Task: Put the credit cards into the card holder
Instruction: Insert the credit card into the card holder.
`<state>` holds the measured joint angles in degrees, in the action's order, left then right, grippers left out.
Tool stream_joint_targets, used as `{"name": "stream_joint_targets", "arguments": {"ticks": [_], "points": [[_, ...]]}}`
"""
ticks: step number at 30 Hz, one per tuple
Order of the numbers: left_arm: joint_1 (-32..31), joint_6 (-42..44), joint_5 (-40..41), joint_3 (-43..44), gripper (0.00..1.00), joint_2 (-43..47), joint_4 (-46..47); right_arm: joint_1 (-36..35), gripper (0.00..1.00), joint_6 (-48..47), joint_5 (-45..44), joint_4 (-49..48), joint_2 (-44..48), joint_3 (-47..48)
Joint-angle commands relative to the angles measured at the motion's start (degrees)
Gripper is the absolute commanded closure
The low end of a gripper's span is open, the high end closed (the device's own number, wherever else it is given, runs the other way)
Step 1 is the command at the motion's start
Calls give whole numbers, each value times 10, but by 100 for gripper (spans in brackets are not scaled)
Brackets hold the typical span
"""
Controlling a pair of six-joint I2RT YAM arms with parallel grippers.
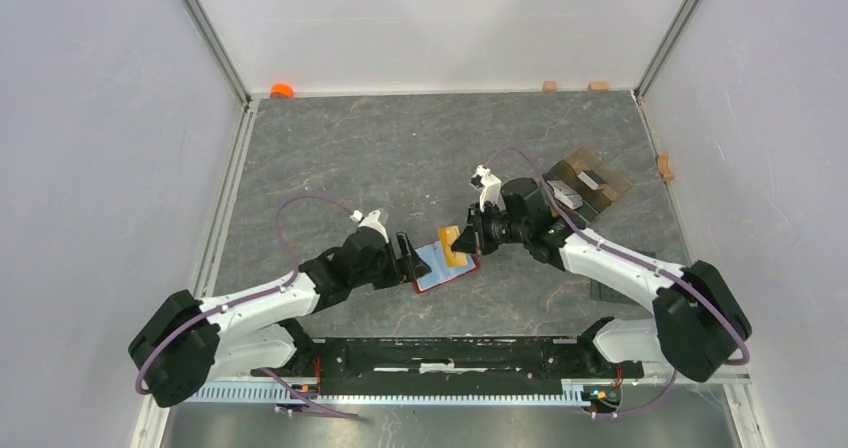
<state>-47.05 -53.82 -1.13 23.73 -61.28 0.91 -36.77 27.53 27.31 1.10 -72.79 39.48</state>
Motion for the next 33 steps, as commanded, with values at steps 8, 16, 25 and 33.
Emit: {"name": "stream_joint_targets", "arguments": {"ticks": [8,16,25,33], "points": [[50,-23,19,-20,32,-53,22,28,100,5,50,-92,-118,-17],[70,-13,-9,-31,40,-70,61,29,100,23,69,-133,-163,-14],[72,3,-25,-14,42,-126,80,31,100,27,63,-143,-195,-15],[72,12,-29,-8,54,-177,89,33,100,51,50,-136,-232,-26]]}}
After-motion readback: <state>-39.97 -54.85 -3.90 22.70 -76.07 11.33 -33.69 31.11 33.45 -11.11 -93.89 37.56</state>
